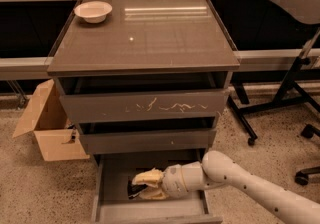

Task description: Pick rxbar chocolate from bottom drawer and place on counter

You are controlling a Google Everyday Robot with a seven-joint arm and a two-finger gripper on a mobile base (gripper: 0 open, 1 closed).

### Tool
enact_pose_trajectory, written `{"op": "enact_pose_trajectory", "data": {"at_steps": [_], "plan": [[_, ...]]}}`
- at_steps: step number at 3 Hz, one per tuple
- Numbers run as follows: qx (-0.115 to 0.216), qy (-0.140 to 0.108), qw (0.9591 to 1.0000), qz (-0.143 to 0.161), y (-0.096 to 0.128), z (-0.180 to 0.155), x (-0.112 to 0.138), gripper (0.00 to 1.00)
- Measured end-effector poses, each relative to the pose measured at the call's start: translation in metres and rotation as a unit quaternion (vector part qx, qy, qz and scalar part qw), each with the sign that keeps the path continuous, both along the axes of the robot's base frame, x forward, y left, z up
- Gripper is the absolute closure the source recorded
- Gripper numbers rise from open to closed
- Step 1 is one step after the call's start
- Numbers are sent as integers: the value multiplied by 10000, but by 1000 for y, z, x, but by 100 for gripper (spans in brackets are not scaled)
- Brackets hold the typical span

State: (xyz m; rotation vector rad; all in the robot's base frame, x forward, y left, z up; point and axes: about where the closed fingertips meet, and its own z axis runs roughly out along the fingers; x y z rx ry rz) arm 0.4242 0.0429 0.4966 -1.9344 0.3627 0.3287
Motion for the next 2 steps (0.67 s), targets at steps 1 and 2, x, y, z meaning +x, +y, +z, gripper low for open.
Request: {"op": "enact_pose_trajectory", "data": {"at_steps": [1, 2], "plan": [[0, 0, 10000, 0, 0, 0, 0, 100], [17, -126, 9999, -64, -10, 10, 11, 100]]}}
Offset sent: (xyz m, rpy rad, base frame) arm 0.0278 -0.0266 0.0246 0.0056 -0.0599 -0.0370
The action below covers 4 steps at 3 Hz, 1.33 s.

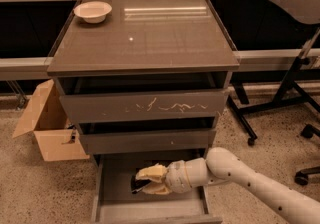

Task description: Pick rxbar chocolate from bottom drawer and place on counter

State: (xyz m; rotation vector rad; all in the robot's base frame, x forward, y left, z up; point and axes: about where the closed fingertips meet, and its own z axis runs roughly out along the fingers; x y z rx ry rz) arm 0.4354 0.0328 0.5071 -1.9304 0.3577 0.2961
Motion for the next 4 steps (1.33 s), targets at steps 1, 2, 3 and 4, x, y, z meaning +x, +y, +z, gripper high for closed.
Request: {"op": "enact_pose_trajectory", "data": {"at_steps": [1, 2, 3, 4], "plan": [[111, -280, 9995, -79, -18, 29, 20, 100], [324, -644, 9973, -141, -42, 71, 47, 100], [538, -1018, 9932, -202, -66, 115, 75, 100], [538, -1018, 9932, -202, -66, 115, 75, 100]]}}
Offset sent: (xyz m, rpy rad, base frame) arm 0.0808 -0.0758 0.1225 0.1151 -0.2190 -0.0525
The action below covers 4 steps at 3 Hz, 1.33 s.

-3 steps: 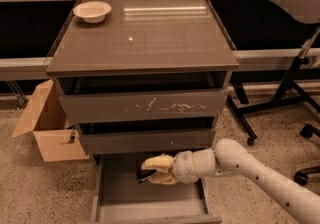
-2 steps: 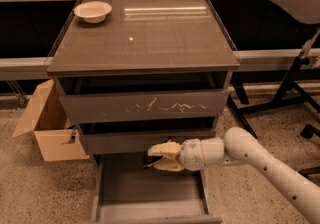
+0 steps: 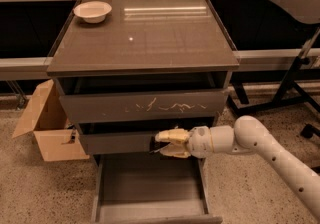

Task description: Pick rxbar chocolate from bottom drawer and place on counter

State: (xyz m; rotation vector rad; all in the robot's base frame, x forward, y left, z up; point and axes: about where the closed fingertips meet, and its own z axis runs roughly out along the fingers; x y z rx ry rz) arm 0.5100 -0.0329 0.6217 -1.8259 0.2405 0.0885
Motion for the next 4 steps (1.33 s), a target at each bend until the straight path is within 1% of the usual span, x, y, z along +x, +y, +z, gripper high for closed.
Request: {"op": "enact_pose_trajectory", "data": {"at_steps": [1, 2, 3, 4], "plan": [[-60, -138, 9998, 106, 6, 16, 4, 100], [-200, -411, 9985, 287, 15, 61, 18, 100], [-337, -1028, 9932, 428, 21, 136, 40, 100], [-310, -1491, 9873, 458, 23, 183, 49, 100]]}}
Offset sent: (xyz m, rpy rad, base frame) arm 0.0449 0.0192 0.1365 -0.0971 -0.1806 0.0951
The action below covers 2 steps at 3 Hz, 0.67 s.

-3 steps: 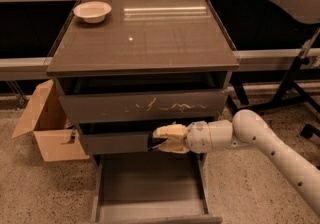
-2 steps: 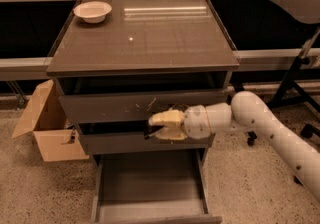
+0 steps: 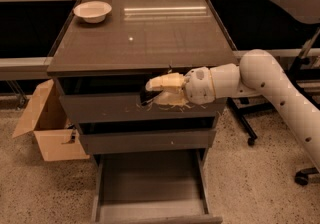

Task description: Pick rxbar chocolate from bottom drawer and place on counter

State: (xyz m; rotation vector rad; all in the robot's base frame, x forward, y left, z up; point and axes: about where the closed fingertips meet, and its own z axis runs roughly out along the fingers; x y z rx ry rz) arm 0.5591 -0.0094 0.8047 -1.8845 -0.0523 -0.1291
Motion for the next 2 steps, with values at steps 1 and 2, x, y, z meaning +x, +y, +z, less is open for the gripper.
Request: {"op": "enact_pose_trajectory", "data": {"at_steps": [1, 2], "plan": [[0, 0, 10000, 0, 0, 0, 0, 100], [363, -283, 9986, -261, -8, 45, 14, 100]]}}
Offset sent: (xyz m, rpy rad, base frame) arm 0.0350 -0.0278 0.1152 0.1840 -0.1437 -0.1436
